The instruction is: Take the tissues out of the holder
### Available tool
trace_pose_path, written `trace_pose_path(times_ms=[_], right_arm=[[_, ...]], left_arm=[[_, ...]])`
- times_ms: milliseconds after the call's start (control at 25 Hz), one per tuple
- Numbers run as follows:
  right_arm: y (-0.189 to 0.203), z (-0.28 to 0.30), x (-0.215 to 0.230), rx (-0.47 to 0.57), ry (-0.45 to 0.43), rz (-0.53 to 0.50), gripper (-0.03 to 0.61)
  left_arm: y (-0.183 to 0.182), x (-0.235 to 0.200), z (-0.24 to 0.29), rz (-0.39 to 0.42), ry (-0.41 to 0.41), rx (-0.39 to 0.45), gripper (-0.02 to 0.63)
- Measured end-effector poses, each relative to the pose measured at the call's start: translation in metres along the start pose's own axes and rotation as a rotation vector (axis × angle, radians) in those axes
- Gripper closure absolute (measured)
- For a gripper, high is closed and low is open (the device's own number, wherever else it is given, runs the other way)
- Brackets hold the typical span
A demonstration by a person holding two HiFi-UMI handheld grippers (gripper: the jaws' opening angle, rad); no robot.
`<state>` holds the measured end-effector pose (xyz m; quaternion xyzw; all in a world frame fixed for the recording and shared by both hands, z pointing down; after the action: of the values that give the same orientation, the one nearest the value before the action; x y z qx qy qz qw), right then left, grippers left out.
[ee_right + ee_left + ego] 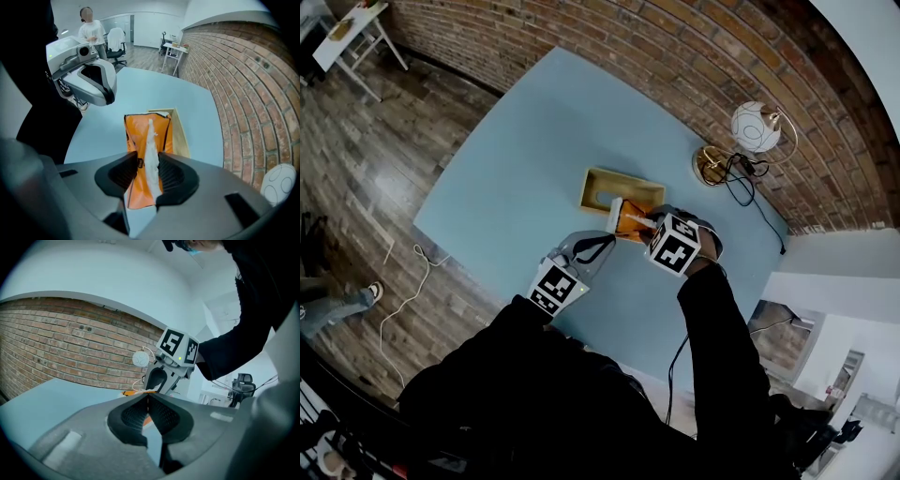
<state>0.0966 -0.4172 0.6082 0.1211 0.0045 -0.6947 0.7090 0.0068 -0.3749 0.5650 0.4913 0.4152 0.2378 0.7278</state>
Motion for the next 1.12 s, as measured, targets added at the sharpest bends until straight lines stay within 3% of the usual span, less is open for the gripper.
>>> trace_pose_path(times_ms=[1120], right_arm=[[0.011, 0.015, -0.095, 0.000, -0.037, -0.009, 0.439]], left_arm=[[0.059, 0.052, -0.034, 0.009, -0.054, -0.046, 0.604]])
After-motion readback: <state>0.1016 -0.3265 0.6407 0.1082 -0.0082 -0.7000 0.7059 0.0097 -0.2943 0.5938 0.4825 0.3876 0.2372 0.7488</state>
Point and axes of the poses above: the fingertips, and each gripper's own axes: z forward along the fingers, x to its right, y out of its underside, the point moved 2 cm from there along -z, backward along the fingers, and after that the axes turned 13 degrees about -z, right-handed, at the moved point
